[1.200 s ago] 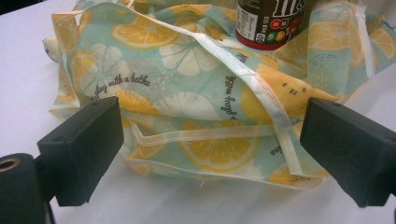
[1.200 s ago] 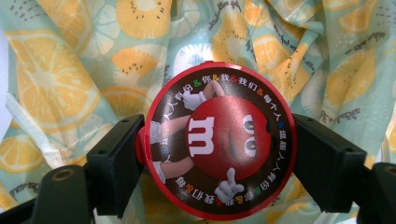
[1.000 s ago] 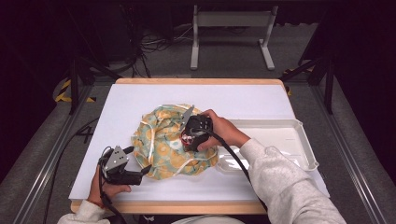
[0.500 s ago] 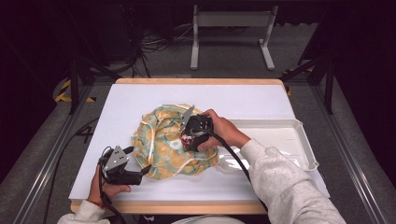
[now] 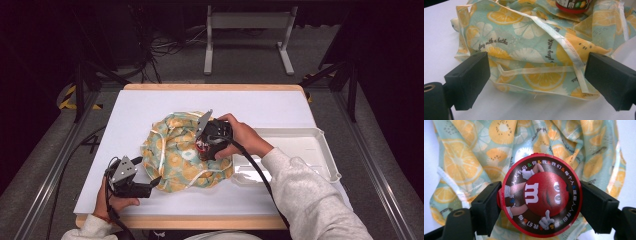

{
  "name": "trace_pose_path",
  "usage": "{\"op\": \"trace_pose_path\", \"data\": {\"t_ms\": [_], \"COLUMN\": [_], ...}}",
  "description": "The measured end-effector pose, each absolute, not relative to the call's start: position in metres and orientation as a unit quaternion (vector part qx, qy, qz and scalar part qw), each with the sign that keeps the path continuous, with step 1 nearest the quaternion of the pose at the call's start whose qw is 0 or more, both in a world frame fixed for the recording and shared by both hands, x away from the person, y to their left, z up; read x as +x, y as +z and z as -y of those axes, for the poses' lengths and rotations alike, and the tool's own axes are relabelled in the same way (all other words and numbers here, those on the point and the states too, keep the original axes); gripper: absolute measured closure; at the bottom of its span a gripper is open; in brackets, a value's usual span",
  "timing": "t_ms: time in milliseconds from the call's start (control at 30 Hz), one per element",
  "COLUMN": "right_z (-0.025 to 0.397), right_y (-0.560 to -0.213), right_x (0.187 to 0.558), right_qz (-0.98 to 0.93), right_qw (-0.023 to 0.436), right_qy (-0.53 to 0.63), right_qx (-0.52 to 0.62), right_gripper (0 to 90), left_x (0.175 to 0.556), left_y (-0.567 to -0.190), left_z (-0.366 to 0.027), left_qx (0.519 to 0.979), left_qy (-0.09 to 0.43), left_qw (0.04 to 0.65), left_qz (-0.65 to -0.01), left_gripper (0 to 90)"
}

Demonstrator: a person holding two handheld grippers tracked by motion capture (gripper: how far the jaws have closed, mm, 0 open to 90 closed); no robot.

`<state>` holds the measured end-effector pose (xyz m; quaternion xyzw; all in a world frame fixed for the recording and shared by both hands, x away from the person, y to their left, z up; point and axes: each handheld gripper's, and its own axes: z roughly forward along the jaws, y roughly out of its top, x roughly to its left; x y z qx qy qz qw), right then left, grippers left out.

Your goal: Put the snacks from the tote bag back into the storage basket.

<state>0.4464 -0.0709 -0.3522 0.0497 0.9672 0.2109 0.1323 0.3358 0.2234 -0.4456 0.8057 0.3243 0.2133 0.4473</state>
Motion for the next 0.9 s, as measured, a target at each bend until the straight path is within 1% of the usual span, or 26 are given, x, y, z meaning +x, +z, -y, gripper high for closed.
{"op": "trace_pose_path", "data": {"t_ms": [900], "right_z": [0.103], "right_y": [-0.315], "right_x": [0.433], "right_qz": [-0.962], "right_qw": [0.152], "right_qy": [0.22], "right_qx": [0.054], "right_gripper": [23.8], "left_x": [0.336], "left_y": [-0.446], "left_z": [-0.224], "left_qx": [0.806], "left_qy": [0.214], "left_qw": [0.445], "left_qz": [-0.326], "left_gripper": [7.1]}}
